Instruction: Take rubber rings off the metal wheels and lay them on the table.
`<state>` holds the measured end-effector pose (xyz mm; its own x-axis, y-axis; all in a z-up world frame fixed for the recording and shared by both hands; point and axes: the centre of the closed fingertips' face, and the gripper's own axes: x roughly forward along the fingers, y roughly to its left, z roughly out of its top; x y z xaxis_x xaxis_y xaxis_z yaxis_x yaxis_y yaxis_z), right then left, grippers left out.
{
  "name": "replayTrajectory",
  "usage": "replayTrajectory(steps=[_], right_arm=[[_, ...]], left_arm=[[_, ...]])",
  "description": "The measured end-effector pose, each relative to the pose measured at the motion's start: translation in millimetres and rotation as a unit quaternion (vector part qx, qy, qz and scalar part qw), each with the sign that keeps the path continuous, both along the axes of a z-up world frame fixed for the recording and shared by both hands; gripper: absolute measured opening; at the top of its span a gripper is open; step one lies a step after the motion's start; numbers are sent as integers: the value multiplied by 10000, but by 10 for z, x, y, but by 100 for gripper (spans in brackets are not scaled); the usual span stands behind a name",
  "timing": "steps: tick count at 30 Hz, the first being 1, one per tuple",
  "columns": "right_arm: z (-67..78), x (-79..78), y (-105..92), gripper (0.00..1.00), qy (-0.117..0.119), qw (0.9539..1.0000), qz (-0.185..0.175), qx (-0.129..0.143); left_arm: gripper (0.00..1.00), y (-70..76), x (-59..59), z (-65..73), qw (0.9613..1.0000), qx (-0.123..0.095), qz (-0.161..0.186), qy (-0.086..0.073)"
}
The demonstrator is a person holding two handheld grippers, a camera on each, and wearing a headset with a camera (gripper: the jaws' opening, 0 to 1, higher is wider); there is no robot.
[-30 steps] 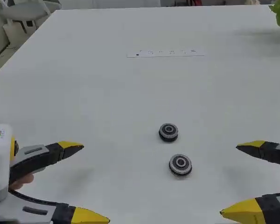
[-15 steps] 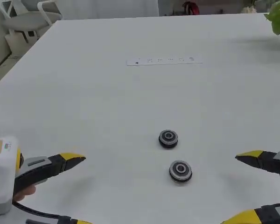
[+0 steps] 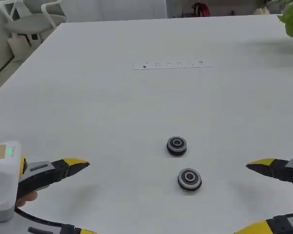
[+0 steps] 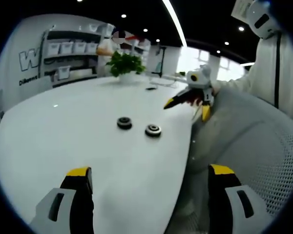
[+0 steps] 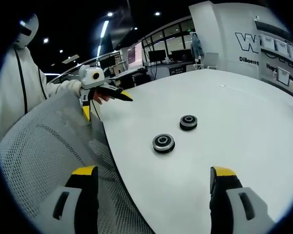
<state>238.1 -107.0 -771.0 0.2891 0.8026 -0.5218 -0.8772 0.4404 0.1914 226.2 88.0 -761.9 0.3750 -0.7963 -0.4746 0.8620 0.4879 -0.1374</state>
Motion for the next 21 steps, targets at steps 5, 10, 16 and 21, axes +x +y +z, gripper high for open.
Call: replayTrajectory(steps=[5, 10, 16, 21], right_arm=[[-5, 3, 3, 91, -34, 10000, 30, -37], [26, 2, 1, 91, -77, 10000, 29, -41], [83, 0, -14, 91, -124, 9999, 36, -76], [122, 4, -29, 91, -180, 9998, 39, -112]], left_arm=[[100, -24, 27, 66, 9999, 20, -96, -60], [100, -40, 65, 156, 9998, 25, -131, -178], [100, -86, 86, 238, 9991, 105, -276, -293], [100, -113, 95, 245, 9984, 205, -391, -341]])
